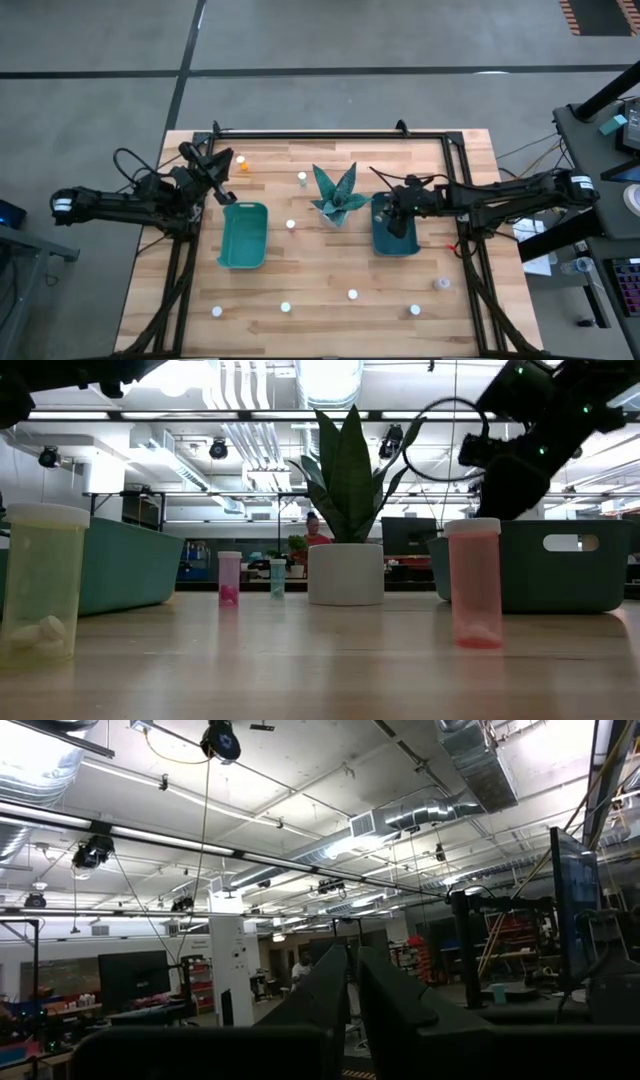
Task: Pick and place medicine bottles into bin by pill shape (circle, oval)
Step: Put the pink capsule bottle into the green bin
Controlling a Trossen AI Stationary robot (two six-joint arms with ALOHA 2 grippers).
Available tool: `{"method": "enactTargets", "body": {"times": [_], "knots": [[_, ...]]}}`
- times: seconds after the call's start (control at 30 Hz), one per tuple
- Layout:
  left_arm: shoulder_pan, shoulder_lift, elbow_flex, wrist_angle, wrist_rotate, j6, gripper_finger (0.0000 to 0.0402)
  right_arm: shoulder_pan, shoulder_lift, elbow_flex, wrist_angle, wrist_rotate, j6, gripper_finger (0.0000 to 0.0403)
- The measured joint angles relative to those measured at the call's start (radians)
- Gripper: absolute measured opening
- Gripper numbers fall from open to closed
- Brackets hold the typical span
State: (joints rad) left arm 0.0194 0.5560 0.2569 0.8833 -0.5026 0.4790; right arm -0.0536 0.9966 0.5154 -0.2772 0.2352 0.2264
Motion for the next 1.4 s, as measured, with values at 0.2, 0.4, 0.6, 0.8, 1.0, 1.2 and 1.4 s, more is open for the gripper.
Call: {"method": "enactTargets", "body": {"times": [0.2,0.4,0.6,0.8,1.0,1.2,1.4], "knots": [[0.000,0.009,-0.001,-0.010,0.000,-0.049,0.0013,0.023,-0.026,0.060,-0.007,-0.001,-0.086,0.0163],[-0.001,0.072,0.011,-0.017,0.000,-0.176,0.0013,0.030,-0.102,0.051,0.006,0.001,-0.131,0.0143],[-0.002,0.173,0.084,-0.109,0.002,-0.275,0.0013,0.030,-0.200,0.015,0.127,0.001,-0.240,0.0121],[-0.002,0.265,0.208,-0.274,0.023,-0.369,0.0013,0.030,-0.289,-0.047,0.330,-0.008,-0.405,0.0099],[-0.008,0.342,0.356,-0.500,0.048,-0.464,0.0013,0.027,-0.351,-0.066,0.451,-0.117,-0.508,0.0077],[-0.031,0.417,0.496,-0.709,0.060,-0.563,0.0013,0.027,-0.419,-0.078,0.467,-0.166,-0.560,0.0060],[-0.097,0.475,0.583,-0.848,0.064,-0.686,0.0013,0.027,-0.497,-0.112,0.479,-0.214,-0.552,0.0057]]}}
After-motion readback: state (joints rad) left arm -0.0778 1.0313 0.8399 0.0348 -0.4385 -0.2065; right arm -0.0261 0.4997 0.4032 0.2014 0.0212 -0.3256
